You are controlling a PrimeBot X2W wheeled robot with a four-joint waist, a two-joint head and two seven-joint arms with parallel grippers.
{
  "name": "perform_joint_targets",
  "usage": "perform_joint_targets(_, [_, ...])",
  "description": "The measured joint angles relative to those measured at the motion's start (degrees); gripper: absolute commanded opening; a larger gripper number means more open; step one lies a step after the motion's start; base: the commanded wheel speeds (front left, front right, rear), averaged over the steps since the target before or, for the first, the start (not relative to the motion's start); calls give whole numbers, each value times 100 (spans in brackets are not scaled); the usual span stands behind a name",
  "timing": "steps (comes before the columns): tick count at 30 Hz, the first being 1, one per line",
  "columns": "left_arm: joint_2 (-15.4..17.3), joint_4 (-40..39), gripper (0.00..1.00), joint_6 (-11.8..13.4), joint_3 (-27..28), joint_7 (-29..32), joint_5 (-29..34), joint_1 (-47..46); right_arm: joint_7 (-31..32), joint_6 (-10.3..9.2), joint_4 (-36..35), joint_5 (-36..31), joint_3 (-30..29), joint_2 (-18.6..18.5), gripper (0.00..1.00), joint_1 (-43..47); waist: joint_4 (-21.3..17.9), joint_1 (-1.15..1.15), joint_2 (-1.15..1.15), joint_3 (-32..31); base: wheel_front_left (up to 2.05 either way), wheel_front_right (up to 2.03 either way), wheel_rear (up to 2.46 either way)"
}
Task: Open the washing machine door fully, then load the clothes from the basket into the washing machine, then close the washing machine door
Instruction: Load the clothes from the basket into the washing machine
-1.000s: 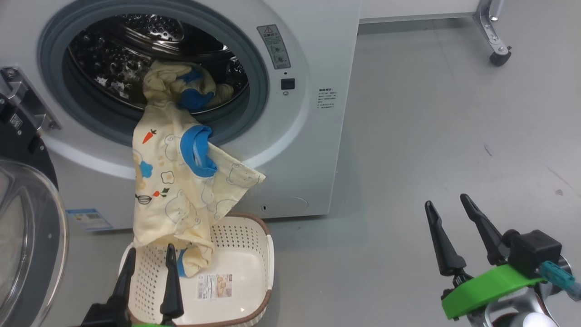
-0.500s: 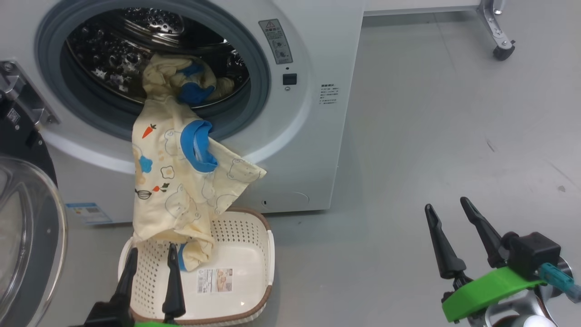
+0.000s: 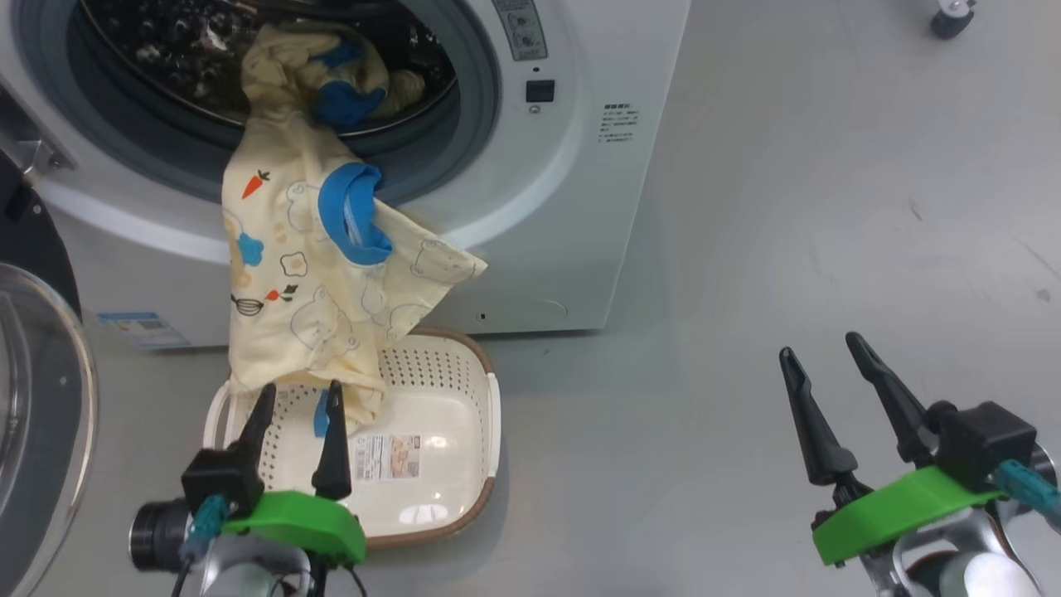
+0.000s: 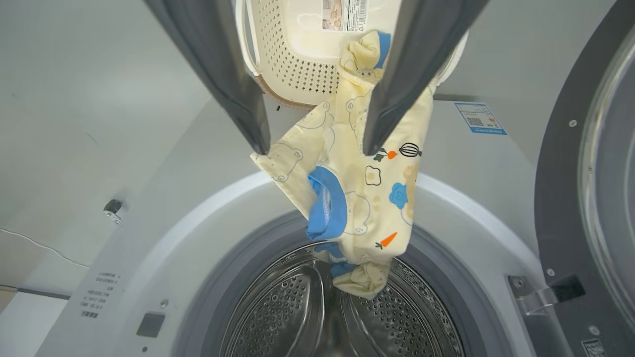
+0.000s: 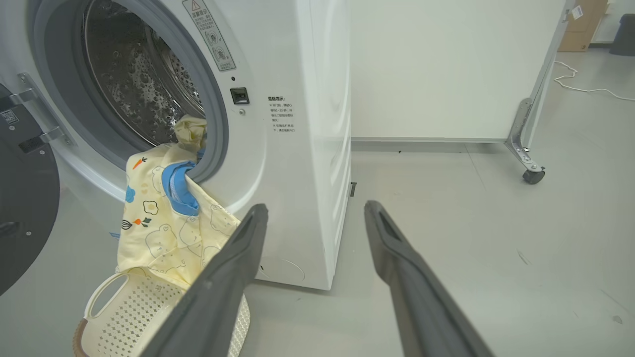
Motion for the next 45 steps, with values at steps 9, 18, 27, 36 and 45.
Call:
perform_joint_targets(9, [-66,1970,100,-610,-71,524,-276,-1614,-121,0,20,163,220,-147,100,-665,-186,0,0,866,0,0,0])
perform_joint_targets(18, [-65,3548,100,-1063,16,938,-582,-2907,-468,0,256,369,466,-250,100,-1302,-544,1,0,1754,0,0,0])
perform_joint_targets(27, [36,4506,100,-1232,334,1050,-922,-3804,-730,0,502,567,673,-258,100,-1712,-942,2,0,2420,0,0,0])
perform_joint_targets(36, [325,5210,100,-1170,628,945,-1159,-4443,-925,0,711,664,843,-257,100,-1934,-1298,1,0,2867,0,0,0])
perform_joint_targets(45, [586,5568,96,-1116,646,1078,-1181,-5132,-1025,0,875,771,957,-254,100,-2017,-1484,1,0,3044,0,0,0])
